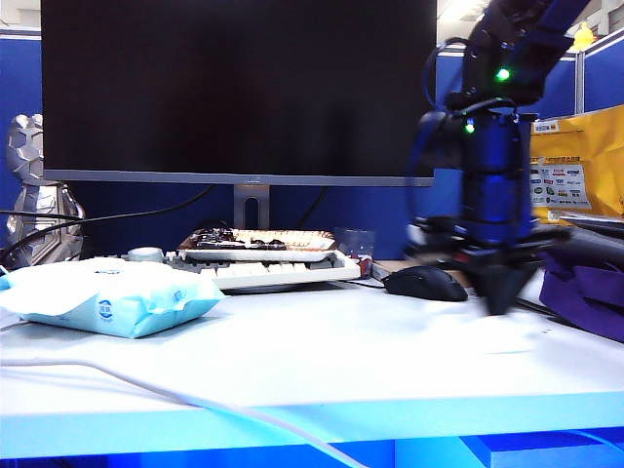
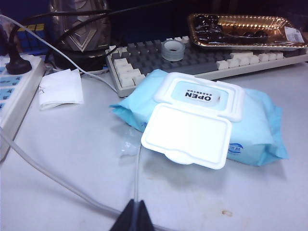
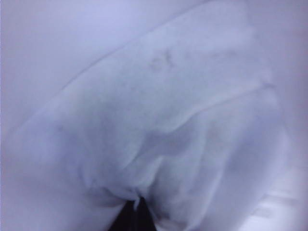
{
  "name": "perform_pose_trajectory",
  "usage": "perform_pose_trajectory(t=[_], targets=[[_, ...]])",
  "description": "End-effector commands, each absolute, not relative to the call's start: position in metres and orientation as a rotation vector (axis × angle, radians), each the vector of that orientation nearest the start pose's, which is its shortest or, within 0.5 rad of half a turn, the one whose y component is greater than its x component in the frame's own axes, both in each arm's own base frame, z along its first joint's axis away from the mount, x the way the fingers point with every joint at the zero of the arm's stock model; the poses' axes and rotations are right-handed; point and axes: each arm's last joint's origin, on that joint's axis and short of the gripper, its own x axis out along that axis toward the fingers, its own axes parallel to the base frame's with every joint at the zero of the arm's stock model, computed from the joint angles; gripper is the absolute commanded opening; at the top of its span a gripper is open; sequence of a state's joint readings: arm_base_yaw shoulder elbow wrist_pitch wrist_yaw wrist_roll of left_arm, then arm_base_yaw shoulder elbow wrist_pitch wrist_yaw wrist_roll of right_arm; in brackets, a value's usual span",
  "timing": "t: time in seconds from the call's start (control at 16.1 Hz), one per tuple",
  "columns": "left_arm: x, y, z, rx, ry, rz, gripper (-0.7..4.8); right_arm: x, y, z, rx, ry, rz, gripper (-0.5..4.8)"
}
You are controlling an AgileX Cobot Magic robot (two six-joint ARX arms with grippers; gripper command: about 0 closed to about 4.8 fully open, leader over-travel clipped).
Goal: Use the wet wipes on the table to wipe the cherry juice off the table, then put the wipes back on the table.
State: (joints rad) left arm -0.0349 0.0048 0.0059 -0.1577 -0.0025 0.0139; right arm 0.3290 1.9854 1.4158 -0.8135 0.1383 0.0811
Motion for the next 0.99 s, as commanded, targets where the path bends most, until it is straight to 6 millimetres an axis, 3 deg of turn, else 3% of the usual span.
perform_pose_trajectory(t=[0.06,0.19,0.25,0.56,0.87,0.93,0.99], targets=[[0.096,-0.003,0.149,0.021,0.166,-0.037,-0.05,0.359,0.112,0.151,-0.218,1.472,0.177,-0.01],[0.096,-0.003,0.149,0.021,0.166,-0.037,-0.05,0.357,0.122,0.151,-0.023,1.495,0.433,-0.01],[0.096,-0.003,0.149,0.021,0.166,-0.037,-0.05,0.356,0.126,0.152,0.011,1.493,0.48,-0.01],[0.096,-0.003,0.149,0.021,0.166,-0.037,-0.05,0.356,0.114,0.148,-0.257,1.496,0.151,-0.01],[0.096,-0.003,0.149,0.021,0.166,-0.037,-0.05,0.36,0.115,0.148,-0.239,1.46,0.164,0.05],[0.096,-0.003,0.149,0.021,0.166,-0.037,-0.05,0.36,0.115,0.148,-0.237,1.453,0.166,1.59],[0.096,-0.003,0.149,0.021,0.166,-0.037,-0.05,0.361,0.115,0.149,-0.238,1.449,0.168,3.73]])
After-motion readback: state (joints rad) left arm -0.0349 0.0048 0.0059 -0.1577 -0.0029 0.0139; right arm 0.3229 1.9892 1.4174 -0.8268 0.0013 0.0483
